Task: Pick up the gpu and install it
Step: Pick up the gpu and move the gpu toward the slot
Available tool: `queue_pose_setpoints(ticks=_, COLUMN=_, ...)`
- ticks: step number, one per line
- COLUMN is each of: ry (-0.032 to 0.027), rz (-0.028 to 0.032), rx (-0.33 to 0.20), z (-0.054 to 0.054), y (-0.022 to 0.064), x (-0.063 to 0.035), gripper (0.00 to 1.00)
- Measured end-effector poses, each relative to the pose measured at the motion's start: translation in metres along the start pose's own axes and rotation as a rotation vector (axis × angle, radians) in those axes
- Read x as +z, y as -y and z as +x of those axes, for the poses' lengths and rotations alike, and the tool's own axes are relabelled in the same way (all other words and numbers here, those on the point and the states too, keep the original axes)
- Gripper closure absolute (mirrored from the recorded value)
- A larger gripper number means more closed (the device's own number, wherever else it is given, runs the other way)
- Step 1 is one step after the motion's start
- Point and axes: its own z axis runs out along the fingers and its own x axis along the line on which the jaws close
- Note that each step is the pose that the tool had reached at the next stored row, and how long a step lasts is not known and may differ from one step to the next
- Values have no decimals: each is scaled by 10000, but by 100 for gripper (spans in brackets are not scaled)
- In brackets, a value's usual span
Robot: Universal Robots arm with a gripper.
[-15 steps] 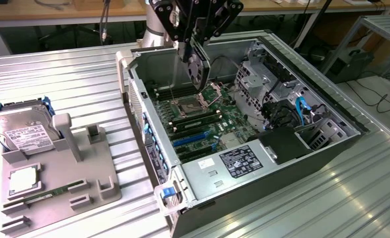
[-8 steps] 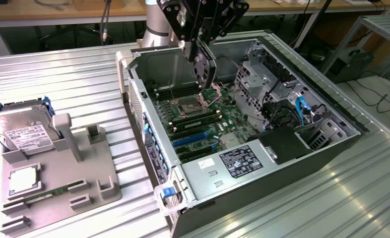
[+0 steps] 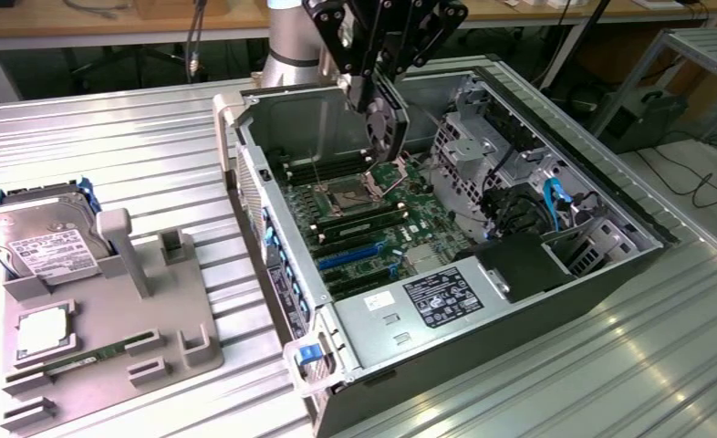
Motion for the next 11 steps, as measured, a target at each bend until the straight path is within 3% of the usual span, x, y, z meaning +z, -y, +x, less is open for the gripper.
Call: queue_pose_setpoints(ticks=11, ry=1, rz=0, rx=-2, z=-182, y=-3, x=9, gripper=73)
